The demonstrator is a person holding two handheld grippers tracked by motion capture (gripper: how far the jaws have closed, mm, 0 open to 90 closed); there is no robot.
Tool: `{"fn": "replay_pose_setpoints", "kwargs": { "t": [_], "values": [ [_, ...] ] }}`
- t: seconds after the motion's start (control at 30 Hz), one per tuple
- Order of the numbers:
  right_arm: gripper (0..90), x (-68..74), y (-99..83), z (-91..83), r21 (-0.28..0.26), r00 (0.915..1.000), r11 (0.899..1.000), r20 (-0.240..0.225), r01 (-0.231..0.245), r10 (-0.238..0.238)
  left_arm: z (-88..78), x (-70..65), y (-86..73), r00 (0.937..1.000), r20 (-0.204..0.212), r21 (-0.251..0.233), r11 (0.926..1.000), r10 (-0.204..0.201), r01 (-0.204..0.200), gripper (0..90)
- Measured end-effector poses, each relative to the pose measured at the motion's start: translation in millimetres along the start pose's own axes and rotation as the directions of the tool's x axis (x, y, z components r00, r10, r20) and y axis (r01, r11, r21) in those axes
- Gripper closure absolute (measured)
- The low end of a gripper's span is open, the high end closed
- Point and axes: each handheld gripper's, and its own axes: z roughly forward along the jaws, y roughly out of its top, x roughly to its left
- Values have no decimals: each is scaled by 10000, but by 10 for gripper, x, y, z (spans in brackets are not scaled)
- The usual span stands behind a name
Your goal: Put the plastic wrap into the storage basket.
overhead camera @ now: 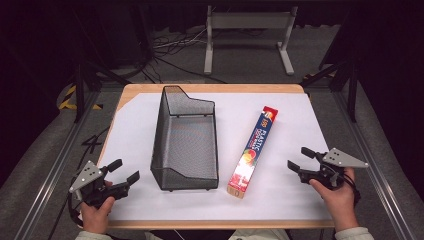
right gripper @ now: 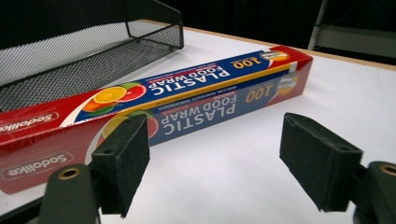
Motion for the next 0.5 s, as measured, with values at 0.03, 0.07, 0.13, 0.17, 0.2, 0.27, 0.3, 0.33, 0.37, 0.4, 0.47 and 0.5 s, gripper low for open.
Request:
{"fn": "replay_pose_setpoints", "kwargs": {
  "t": [0.03,0.07,0.13,0.17,0.2,0.27,0.3,0.33,0.37,0.4,0.47,0.5],
  "values": [
    [259,20,14,5,59,9998,9998,-41,211,-211,1,-11,3,10000,-29,-5,10000,25,-25,202],
    [267,35,23,5,76,9996,9995,-24,291,-291,0,-22,8,10000,-54,-12,10000,61,-61,203],
    [293,45,35,-2,58,9990,9991,-147,422,-421,1,-35,12,10000,-60,-20,10000,21,-21,205],
    [301,45,38,-4,59,9988,9989,-162,473,-472,6,-40,12,10000,-80,-32,10000,-10,10,206],
    [302,43,39,-5,65,9987,9988,-175,475,-474,9,-40,14,10000,-85,11,10000,27,-27,206],
    [317,31,34,-8,56,9992,9995,-266,296,-294,23,-40,8,9999,-118,45,10000,-9,9,207],
    [326,25,33,-8,65,9993,9997,-301,239,-237,23,-40,8,9999,-118,45,10000,-9,9,207],
    [344,26,35,-11,48,9993,9998,-318,209,-207,24,-35,5,9999,-116,56,10000,23,-23,207],
    [344,26,35,-11,48,9993,9998,-318,209,-207,26,-32,2,9999,-152,67,10000,18,-17,207],
    [370,25,40,-12,39,9992,9997,-319,234,-232,26,-25,-4,9998,-210,88,10000,32,-30,207],
    [417,27,77,0,-117,9972,9997,-713,202,-210,28,-18,-12,9997,-238,60,9999,-92,93,208],
    [430,52,113,14,-431,9927,9990,-1196,81,-132,28,-17,-12,9997,-236,65,9999,-76,77,208]
  ]
}}
